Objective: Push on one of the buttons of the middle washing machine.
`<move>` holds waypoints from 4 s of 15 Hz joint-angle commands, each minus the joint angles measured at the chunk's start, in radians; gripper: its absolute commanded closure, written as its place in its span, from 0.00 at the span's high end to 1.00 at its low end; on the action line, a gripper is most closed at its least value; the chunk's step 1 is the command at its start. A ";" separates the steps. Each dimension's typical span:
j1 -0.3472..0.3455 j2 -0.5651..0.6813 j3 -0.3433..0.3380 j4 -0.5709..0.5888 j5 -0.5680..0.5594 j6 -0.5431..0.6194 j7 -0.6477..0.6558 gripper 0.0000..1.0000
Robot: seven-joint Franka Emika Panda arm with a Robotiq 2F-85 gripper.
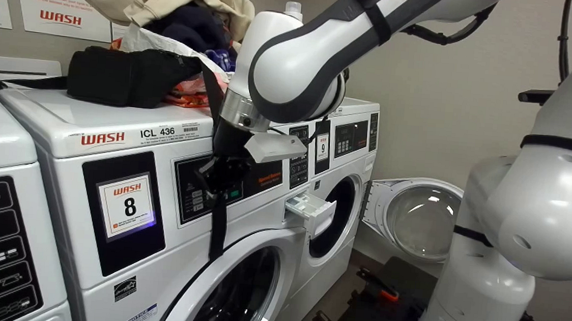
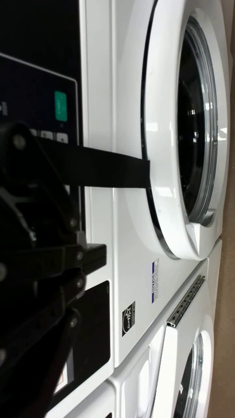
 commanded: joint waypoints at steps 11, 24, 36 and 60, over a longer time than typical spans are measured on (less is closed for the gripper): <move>-0.021 0.055 0.018 -0.003 -0.037 0.155 0.015 0.00; -0.067 0.077 0.036 -0.004 -0.149 0.209 0.069 0.00; -0.309 0.060 0.216 -0.051 -0.628 0.412 0.545 0.00; -0.044 -0.106 0.043 0.108 -0.108 -0.144 0.105 0.00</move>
